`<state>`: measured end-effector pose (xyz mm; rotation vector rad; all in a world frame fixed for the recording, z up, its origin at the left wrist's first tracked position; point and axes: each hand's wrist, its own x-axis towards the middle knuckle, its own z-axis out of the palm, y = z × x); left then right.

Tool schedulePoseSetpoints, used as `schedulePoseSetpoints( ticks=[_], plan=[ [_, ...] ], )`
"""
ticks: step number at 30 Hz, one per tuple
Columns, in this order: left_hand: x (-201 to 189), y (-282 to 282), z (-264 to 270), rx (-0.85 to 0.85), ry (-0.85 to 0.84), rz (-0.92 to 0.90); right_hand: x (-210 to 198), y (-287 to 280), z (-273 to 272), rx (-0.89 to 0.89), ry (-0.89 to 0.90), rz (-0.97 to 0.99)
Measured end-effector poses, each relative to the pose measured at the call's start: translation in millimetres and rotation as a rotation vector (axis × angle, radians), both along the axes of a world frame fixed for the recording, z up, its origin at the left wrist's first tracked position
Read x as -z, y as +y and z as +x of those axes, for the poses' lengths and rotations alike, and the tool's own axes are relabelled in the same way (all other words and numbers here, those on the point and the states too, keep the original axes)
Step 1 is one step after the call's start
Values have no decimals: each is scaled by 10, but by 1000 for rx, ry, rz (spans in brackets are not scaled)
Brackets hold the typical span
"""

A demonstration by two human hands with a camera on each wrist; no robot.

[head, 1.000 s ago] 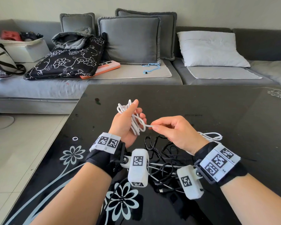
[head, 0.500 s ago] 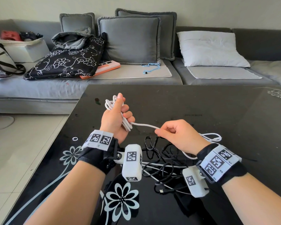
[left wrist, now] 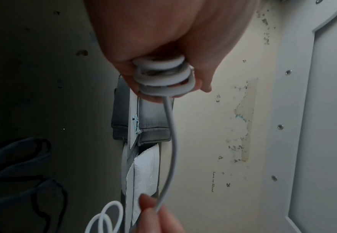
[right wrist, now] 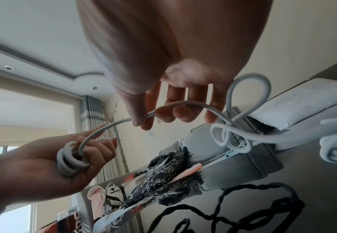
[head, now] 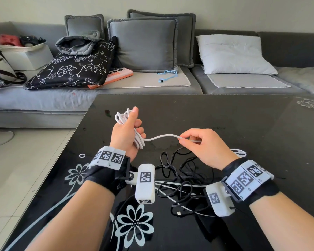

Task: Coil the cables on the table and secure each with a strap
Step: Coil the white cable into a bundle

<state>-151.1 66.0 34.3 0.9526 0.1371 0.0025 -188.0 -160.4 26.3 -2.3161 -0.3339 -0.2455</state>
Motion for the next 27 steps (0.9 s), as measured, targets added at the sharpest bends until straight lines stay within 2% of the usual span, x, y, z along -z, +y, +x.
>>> schedulePoseSetpoints(
  ticks=[7, 13, 22, 27],
  plan=[
    [32, -143, -102, 185, -11, 222, -9, 71, -10, 20, -36, 171],
    [20, -241, -163, 375, 55, 364, -52, 117, -36, 5, -45, 232],
    [100, -372, -280, 609, -80, 563, -108, 133, -63, -26, -88, 214],
    [101, -399, -305, 676, -24, 499, -106, 134, -56, 6, -136, 249]
  ],
)
